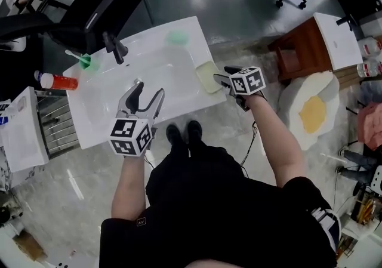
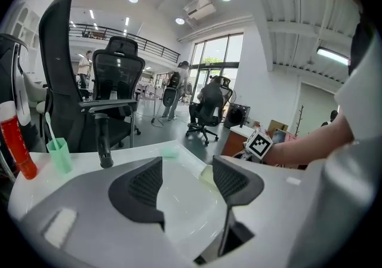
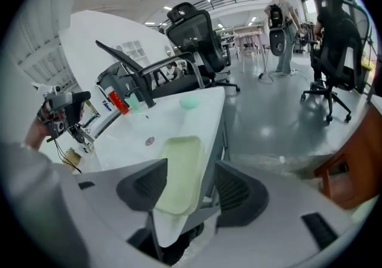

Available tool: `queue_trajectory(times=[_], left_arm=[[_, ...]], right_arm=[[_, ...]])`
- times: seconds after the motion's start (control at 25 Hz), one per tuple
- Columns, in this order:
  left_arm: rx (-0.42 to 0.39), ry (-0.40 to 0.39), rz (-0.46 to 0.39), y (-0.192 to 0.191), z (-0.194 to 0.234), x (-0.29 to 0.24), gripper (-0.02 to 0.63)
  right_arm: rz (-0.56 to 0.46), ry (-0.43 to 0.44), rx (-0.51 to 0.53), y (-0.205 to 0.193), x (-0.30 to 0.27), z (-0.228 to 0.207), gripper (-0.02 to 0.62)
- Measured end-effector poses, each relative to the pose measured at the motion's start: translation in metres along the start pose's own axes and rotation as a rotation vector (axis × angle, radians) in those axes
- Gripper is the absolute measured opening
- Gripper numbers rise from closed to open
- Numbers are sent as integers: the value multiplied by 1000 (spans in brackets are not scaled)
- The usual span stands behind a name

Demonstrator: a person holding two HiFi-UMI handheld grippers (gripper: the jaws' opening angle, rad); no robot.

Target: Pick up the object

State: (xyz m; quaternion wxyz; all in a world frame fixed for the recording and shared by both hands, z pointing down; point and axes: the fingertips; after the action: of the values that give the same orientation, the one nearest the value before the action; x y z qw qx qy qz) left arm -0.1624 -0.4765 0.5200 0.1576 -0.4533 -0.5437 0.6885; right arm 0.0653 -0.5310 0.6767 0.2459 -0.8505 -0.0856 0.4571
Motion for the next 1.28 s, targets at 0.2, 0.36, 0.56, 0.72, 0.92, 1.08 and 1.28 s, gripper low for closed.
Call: queue_trajectory(times=[0.2, 0.36, 0.56, 0.72, 0.92, 1.08, 1.28], left_arm=[[6, -12, 19, -5, 5, -10, 271], [9, -27, 16, -6, 6, -14, 270], [5, -33, 12, -6, 8, -15, 270], [6, -35, 9, -6, 10, -12, 270], [-1, -31, -5, -3, 11, -2, 270], [-9, -25, -19, 3, 12, 7, 268], [-25, -7, -45, 16, 15, 22, 265]], right_arm=[[53, 17, -17, -5, -15, -8, 255], [80, 45, -60, -11, -25, -10, 253], [119, 36, -114, -19, -28, -11, 148], [108, 30, -146, -17, -25, -12, 122], [58, 47, -174, -7, -12, -5, 77], [24, 44, -159, 1, -4, 6, 74], [-48, 69, -175, 17, 12, 23, 72]])
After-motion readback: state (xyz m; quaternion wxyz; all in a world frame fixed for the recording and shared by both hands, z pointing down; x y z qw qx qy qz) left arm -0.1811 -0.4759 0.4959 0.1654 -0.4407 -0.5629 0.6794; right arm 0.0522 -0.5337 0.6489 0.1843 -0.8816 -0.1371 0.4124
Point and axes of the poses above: the fingertips, and each gripper's own axes: x backward along the fingers, z to its left, y out of its top, and after that the axes turned 15 degrees about -x, right-handed
